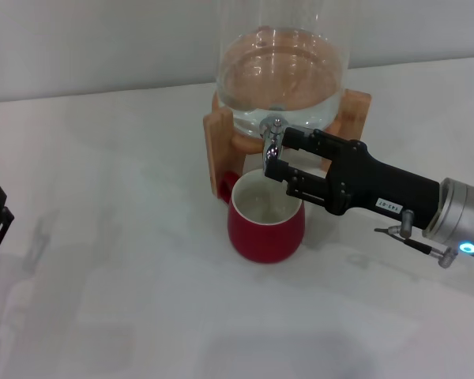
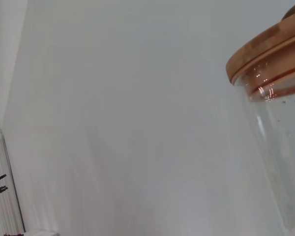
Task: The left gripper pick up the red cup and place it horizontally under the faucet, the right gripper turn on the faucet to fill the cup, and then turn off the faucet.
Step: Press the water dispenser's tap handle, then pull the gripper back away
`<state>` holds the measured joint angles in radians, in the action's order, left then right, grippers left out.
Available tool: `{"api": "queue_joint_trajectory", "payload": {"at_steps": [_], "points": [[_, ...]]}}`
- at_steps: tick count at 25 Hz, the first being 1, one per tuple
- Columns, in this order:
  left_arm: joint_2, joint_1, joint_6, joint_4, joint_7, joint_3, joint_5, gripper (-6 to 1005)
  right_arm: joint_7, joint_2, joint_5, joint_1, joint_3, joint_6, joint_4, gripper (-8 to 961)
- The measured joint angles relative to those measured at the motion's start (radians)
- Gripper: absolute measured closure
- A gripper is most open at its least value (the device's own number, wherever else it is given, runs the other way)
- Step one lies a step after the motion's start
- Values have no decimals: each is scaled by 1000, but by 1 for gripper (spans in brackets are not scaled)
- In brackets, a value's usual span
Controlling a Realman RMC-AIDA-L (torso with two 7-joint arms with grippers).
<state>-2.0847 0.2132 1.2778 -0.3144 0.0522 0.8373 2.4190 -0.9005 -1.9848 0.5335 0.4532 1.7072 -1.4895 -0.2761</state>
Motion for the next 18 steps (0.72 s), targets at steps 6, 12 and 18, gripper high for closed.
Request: {"api": "queue_joint_trajectory", "payload": {"at_steps": [6,12,18], "points": [[0,0,0,0,0,-1,0,120,0,6,0,1,0,10,-7,263],[-1,-1,0,0,0,-2,0,119,0,8,0,1,0,15,-9,264],[-2,-2,0,0,0,-5,0,119,0,9,0,1,0,19,-9,264]]}}
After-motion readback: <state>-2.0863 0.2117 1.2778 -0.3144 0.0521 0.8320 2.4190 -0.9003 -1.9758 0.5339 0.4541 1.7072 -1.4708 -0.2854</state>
